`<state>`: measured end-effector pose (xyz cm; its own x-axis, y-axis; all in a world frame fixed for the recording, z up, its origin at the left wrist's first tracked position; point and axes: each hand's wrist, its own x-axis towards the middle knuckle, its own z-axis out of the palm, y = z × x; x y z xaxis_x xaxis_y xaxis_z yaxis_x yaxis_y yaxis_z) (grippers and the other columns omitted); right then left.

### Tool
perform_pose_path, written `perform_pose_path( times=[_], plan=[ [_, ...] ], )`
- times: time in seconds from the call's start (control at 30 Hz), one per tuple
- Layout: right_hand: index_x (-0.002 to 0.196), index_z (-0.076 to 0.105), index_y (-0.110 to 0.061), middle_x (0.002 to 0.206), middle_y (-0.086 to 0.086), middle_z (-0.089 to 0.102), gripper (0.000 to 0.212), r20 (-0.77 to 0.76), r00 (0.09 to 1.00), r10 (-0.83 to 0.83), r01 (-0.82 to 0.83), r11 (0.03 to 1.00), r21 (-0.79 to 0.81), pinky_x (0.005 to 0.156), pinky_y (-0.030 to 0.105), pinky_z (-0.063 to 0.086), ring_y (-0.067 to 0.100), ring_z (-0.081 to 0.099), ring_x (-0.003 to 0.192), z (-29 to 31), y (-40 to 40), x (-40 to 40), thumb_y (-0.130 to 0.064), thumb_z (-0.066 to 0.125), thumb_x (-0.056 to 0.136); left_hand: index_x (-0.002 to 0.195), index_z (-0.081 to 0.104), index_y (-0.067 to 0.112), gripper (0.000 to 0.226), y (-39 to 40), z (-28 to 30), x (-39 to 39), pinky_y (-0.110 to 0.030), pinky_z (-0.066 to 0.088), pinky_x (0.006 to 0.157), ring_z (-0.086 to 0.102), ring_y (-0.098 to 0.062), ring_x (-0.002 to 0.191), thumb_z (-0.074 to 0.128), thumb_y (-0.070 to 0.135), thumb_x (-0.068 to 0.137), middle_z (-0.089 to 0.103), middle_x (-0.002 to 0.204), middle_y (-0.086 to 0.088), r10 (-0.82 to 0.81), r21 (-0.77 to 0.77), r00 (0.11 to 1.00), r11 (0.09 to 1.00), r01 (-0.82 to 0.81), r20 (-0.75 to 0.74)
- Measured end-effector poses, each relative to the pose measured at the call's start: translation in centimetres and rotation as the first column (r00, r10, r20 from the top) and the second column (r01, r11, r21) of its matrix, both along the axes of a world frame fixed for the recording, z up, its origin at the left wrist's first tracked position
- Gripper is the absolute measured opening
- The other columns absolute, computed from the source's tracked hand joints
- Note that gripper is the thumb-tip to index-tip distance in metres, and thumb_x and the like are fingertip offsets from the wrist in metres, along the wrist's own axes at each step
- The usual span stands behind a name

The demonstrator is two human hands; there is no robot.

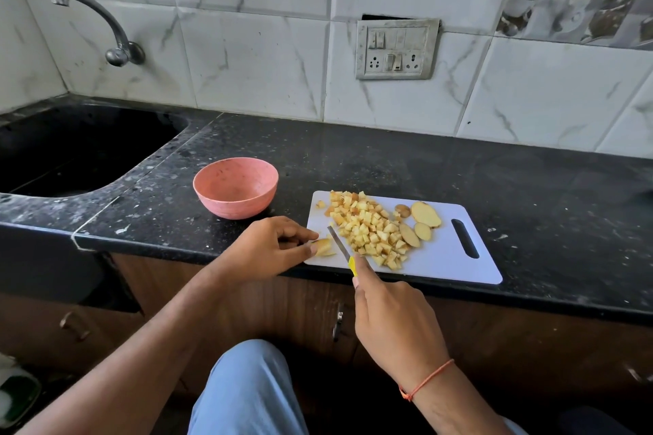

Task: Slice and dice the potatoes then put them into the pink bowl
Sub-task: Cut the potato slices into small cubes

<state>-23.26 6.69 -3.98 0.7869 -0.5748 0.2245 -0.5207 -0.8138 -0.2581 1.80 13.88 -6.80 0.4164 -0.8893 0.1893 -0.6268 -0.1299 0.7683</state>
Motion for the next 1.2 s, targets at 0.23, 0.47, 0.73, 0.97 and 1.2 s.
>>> perform_pose_path(
  times=[0.23, 0.47, 0.73, 0.97, 1.2],
  plan=[
    [0.164, 0.021, -0.03, 0.067, -0.009, 0.051, 0.054, 0.001, 1.0, -0.003, 0.003, 1.0, 0.004, 0.053, 0.024, 0.044, 0.011, 0.056, 0.061, -0.4, 0.2, 0.1, -0.039, 0.029, 0.112, 0.118, 0.082, 0.034, 0.034, -0.2, -0.2, 0.9, -0.022, 0.059, 0.095, 0.071, -0.004, 0.104, 0.09, 0.031, 0.085, 0.072, 0.115, 0.015, -0.063, 0.018, 0.998, 0.998, 0.064, -0.024],
    [0.164, 0.02, -0.032, 0.065, -0.009, 0.048, 0.054, 0.019, 1.0, -0.01, 0.01, 1.0, -0.003, 0.049, 0.021, 0.035, 0.011, 0.052, 0.057, -0.4, 0.0, 0.2, -0.039, 0.028, 0.112, 0.11, 0.083, 0.04, 0.029, -0.5, -0.6, 0.2, -0.018, 0.055, 0.075, 0.069, -0.002, 0.084, 0.09, 0.039, 0.082, 0.071, 0.104, 0.023, 0.033, -0.004, 0.999, 0.999, -0.033, 0.01],
    [0.165, 0.018, -0.031, 0.067, -0.009, 0.052, 0.055, 0.024, 1.0, 0.001, -0.001, 1.0, 0.002, 0.051, 0.022, 0.037, 0.01, 0.052, 0.057, -0.6, -0.1, 0.4, -0.039, 0.029, 0.112, 0.099, 0.085, 0.038, 0.026, -1.2, -1.0, -1.1, -0.015, 0.049, 0.066, 0.065, -0.001, 0.081, 0.094, 0.045, 0.076, 0.072, 0.098, 0.02, 0.181, -0.037, 0.984, 0.983, -0.18, 0.005],
    [0.164, 0.023, -0.029, 0.064, -0.009, 0.049, 0.054, -0.013, 1.0, 0.013, -0.014, 0.997, -0.07, 0.045, 0.023, 0.021, 0.01, 0.043, 0.051, -0.9, 0.2, 0.6, -0.037, 0.032, 0.111, 0.098, 0.086, 0.036, 0.022, -1.4, -1.1, -1.7, -0.015, 0.051, 0.065, 0.066, 0.002, 0.084, 0.093, 0.043, 0.078, 0.073, 0.097, 0.02, 0.244, -0.015, 0.97, 0.97, -0.244, -0.001],
    [0.165, 0.018, -0.023, 0.073, -0.004, 0.06, 0.059, -0.115, 0.993, 0.01, -0.022, 0.994, -0.111, 0.045, 0.028, 0.021, 0.014, 0.05, 0.058, -1.6, -0.1, 1.6, -0.025, 0.037, 0.109, 0.093, 0.087, 0.034, 0.019, -1.5, -0.8, -1.9, -0.024, 0.059, 0.075, 0.07, 0.002, 0.085, 0.095, 0.04, 0.077, 0.074, 0.097, 0.019, 0.252, -0.002, 0.966, 0.968, -0.252, -0.054]
  ],
)
